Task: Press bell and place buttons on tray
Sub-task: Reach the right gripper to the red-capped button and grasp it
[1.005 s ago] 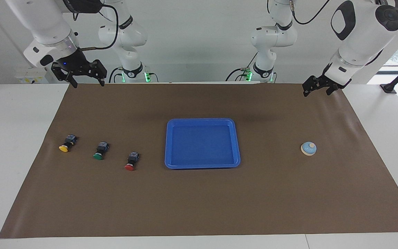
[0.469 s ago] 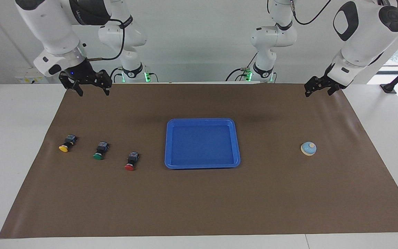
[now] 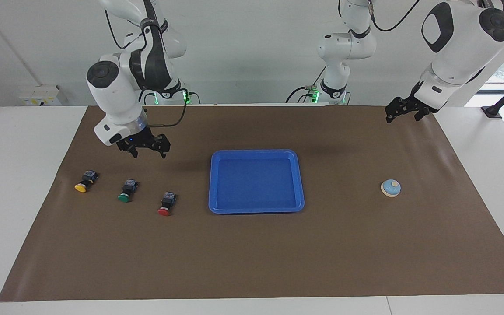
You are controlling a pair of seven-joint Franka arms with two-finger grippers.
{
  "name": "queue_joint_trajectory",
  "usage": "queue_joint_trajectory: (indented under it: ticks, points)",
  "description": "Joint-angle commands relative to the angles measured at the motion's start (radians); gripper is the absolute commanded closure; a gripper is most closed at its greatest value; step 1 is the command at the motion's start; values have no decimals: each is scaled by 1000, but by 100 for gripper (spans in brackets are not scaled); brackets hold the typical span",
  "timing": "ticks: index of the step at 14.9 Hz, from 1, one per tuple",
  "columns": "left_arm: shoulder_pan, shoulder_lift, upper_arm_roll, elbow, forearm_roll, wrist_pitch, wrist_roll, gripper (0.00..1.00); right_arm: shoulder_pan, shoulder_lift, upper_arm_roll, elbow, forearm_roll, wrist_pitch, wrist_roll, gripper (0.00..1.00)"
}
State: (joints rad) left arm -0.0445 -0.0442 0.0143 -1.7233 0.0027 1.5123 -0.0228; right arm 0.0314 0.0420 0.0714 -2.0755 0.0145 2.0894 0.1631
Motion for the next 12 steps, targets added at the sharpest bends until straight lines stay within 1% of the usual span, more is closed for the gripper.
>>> queue_joint_trajectory:
  ticks: [1,6,9,12]
  points:
    - [-5,-11,-1,-4,-9,5,-6,0,13,30,2,-109,-11,194,35,0]
    - [9,-13,1,-4,-9,5,-6,0,13,154,1,-107,-16,355,47,0]
    - [8,-14,1,-2,-9,5,-6,0,12,220,1,-54,-36,392,50,0]
    - [8,-14,1,-2,-9,5,-6,0,13,262,1,-15,-37,403,78,0]
